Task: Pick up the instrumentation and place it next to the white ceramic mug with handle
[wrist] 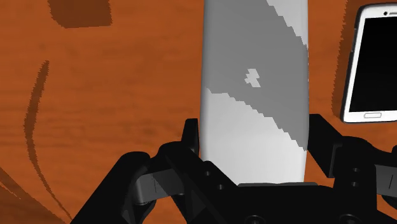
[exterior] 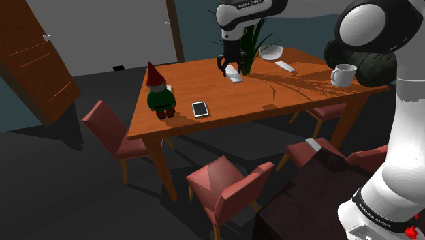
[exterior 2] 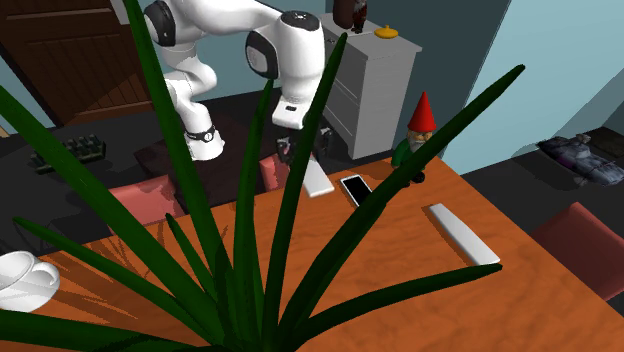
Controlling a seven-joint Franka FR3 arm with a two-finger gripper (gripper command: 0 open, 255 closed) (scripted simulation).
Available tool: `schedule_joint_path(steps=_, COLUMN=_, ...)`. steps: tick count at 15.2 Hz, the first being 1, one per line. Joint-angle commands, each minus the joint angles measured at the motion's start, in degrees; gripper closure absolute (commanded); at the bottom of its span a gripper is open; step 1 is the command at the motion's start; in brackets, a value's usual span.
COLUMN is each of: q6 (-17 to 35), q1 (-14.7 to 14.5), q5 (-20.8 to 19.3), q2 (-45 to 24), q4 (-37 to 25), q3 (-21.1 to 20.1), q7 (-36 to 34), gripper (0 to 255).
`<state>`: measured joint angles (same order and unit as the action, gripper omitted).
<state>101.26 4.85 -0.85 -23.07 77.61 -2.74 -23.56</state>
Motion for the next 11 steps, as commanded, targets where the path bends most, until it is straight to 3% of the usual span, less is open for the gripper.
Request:
schedule_joint_path(steps=1, q6=-1.5, q1=0.0, q5=0.0, q2=0.0, q4=-1.5, q3=0.0, q7=0.0, gripper=255)
schedule_joint_path(steps=11, q6=0.1, q1=8.4, q5=1.5, q2=3.6, q4=3.7, q3=3.6, q7=11.9, gripper=255)
